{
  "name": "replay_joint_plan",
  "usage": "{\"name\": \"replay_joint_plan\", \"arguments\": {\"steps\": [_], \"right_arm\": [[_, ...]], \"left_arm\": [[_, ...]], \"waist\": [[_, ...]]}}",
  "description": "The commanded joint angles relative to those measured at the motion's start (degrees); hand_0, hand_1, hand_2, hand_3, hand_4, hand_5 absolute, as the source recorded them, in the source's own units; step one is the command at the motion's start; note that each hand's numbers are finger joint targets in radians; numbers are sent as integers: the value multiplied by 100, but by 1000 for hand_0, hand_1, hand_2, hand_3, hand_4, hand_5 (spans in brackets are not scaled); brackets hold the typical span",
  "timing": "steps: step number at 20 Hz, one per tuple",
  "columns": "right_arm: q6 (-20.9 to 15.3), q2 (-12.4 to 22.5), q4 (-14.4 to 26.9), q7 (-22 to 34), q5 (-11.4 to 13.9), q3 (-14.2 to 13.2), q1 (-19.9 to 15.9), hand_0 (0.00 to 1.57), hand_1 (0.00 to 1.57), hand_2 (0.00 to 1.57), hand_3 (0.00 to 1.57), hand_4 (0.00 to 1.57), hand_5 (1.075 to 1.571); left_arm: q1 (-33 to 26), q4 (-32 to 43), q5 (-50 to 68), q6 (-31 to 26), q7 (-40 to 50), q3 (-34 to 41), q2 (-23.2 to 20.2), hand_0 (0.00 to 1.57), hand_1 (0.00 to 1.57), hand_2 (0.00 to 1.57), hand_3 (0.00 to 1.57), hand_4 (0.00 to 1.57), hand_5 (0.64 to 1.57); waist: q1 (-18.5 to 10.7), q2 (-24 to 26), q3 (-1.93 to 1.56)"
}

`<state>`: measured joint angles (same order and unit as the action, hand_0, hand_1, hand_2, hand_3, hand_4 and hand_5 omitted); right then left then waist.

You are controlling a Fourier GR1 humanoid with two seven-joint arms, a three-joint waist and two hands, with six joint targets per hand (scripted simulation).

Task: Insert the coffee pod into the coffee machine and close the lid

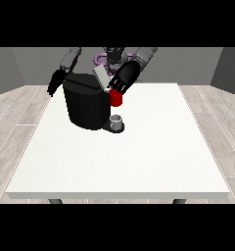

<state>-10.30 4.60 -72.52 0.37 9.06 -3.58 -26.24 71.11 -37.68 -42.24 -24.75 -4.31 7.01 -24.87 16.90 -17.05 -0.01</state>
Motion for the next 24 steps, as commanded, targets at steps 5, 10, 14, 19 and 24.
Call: {"name": "replay_joint_plan", "arguments": {"steps": [5,10,14,19,24], "right_arm": [[179,88,-130,-45,-138,-48,-142,0,0,0,0,0,1571],[-180,-197,-6,84,138,153,116,0,0,0,0,0,1571],[65,-11,107,-82,-15,24,181,0,0,0,0,0,1571],[-198,-235,-83,-79,210,249,94,0,0,0,0,0,1571],[114,156,-33,-114,-33,-64,101,0,0,0,0,0,1571]], "left_arm": [[116,61,-100,321,-253,51,-138,1227,1227,1258,1198,406,1571],[104,153,-70,153,14,35,90,1212,1212,1245,1199,352,1571],[122,71,-177,319,-76,-25,52,1189,1189,1207,1172,362,1571],[93,140,-464,532,-279,-186,-152,1209,1209,1228,1132,0,1571],[-12,67,-673,566,-738,-369,-397,1162,1162,1190,1068,0,1571]], "waist": [[190,-319,0],[32,148,0],[88,70,-1],[101,-135,0],[63,-211,-1]]}}
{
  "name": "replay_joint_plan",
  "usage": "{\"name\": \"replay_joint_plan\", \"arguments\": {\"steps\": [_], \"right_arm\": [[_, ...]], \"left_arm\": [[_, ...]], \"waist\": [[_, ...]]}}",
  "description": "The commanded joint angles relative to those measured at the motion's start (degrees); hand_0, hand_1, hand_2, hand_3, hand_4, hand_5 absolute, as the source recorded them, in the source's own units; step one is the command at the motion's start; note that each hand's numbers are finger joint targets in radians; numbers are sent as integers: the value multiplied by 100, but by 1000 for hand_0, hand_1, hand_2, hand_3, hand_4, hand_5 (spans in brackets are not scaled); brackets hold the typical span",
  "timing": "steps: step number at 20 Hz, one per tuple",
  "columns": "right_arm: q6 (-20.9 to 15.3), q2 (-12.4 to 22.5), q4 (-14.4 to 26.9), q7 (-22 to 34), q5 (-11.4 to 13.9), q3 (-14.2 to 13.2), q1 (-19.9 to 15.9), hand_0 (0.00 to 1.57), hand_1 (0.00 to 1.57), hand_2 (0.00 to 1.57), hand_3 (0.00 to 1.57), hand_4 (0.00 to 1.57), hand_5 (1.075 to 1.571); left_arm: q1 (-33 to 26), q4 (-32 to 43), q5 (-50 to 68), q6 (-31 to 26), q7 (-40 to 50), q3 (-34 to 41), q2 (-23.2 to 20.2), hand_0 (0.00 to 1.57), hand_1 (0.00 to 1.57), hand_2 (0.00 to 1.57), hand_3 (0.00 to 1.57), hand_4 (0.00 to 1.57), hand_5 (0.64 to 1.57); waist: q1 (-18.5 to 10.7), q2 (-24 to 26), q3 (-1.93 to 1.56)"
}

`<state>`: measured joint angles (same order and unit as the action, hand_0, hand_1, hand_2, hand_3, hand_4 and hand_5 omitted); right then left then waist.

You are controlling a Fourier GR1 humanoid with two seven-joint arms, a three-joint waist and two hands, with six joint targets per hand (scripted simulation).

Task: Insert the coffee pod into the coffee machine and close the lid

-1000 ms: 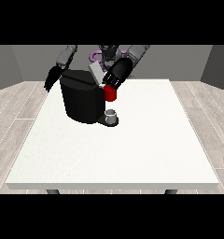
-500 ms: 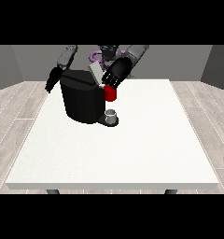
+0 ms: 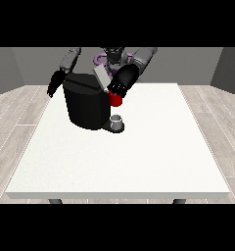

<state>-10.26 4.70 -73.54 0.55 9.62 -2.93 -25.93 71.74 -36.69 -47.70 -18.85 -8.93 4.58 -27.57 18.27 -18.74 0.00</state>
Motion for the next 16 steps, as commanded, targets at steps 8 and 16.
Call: {"name": "replay_joint_plan", "arguments": {"steps": [8,16], "right_arm": [[-226,-154,-20,101,139,78,-135,0,0,0,0,61,1571],[57,105,-202,191,62,38,-143,0,0,0,0,71,1571]], "left_arm": [[245,171,23,154,-48,190,33,1110,1110,1122,969,0,1571],[241,154,-47,543,-435,303,-252,1212,1212,1186,971,0,1571]], "waist": [[13,-175,-1],[220,-315,0]]}}
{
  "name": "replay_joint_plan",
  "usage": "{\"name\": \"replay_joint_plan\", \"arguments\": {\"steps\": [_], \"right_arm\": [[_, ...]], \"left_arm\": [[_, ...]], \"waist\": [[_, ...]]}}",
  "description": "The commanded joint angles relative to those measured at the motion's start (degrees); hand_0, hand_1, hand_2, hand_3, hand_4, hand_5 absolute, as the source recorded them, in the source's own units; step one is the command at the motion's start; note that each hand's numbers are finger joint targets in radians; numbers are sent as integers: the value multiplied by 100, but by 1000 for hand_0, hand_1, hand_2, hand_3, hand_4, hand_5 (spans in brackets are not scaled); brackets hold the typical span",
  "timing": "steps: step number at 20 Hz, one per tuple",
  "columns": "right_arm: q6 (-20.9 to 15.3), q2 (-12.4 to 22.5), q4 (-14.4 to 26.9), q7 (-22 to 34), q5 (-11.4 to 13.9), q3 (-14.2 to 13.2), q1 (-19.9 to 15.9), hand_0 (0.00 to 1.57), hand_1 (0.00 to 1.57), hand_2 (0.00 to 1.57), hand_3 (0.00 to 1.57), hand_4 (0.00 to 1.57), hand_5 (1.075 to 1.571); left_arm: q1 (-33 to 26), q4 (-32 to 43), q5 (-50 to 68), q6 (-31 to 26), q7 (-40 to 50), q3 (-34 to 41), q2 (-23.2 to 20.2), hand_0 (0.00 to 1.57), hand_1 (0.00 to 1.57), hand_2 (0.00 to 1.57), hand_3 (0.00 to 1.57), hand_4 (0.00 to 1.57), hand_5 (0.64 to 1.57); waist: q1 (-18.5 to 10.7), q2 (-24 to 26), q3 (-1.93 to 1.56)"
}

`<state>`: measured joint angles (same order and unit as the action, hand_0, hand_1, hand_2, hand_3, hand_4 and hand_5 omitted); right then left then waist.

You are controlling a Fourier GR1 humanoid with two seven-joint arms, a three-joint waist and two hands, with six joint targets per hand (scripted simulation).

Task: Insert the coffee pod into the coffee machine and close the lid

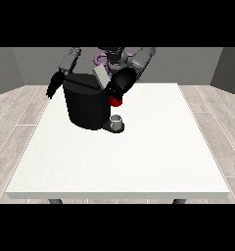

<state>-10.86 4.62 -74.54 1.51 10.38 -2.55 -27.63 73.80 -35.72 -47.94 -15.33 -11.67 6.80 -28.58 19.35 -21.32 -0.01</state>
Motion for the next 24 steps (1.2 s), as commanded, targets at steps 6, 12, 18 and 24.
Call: {"name": "replay_joint_plan", "arguments": {"steps": [6,12,18,24], "right_arm": [[-49,34,-104,100,56,-9,-172,0,0,0,0,185,1571],[-17,222,105,-74,13,-204,-118,0,0,0,0,207,1571],[-15,61,63,-149,36,-57,93,0,0,0,0,0,1571],[-84,-46,0,-17,198,137,278,0,0,0,0,144,1571]], "left_arm": [[-33,-23,-212,371,-453,-107,-94,1144,1144,1115,841,0,1571],[71,-106,-403,367,-631,-197,-373,742,742,871,653,0,1571],[-46,27,-479,486,-501,-128,-385,0,0,587,459,0,1571],[-41,134,-478,373,-488,-91,-376,0,0,432,326,0,1571]], "waist": [[-32,-165,0],[-59,-276,-1],[-25,-167,0],[-15,98,0]]}}
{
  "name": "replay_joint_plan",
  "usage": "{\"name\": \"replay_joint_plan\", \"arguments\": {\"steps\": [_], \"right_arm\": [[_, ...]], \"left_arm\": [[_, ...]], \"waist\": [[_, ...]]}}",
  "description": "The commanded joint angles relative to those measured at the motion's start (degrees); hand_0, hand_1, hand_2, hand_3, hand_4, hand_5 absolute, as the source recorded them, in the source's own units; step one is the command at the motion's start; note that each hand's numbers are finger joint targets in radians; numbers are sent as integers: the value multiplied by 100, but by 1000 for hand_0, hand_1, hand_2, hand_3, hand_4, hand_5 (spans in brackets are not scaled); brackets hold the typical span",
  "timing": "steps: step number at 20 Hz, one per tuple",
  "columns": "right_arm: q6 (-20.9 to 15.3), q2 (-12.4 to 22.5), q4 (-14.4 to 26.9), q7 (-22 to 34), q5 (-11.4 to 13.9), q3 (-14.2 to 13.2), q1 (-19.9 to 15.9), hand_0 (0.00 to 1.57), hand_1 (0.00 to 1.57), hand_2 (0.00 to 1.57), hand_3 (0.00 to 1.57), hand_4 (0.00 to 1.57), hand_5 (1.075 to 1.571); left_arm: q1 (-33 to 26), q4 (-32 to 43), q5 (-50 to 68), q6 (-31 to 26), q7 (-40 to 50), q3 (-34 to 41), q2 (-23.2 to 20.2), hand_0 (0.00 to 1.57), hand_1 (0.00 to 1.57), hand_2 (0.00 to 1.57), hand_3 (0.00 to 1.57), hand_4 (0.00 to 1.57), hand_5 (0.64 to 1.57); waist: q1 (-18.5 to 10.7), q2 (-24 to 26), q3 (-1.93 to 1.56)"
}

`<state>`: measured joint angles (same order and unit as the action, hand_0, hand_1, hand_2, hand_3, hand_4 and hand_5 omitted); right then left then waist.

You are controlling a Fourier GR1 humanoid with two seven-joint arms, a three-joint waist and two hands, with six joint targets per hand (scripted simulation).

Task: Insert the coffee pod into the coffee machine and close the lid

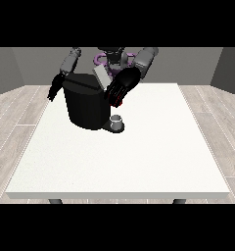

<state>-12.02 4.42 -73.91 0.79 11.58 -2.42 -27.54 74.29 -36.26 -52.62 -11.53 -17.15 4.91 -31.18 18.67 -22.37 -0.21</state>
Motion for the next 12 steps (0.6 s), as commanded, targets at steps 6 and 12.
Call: {"name": "replay_joint_plan", "arguments": {"steps": [6,12], "right_arm": [[31,87,338,184,-200,-291,171,0,0,0,0,0,1571],[150,-95,601,-411,-279,-199,1096,0,0,0,0,0,1571]], "left_arm": [[-563,47,78,-111,159,17,361,0,0,0,60,0,1571],[-1159,-109,289,-419,362,-18,936,0,0,177,0,0,1571]], "waist": [[-601,771,21],[-885,1683,19]]}}
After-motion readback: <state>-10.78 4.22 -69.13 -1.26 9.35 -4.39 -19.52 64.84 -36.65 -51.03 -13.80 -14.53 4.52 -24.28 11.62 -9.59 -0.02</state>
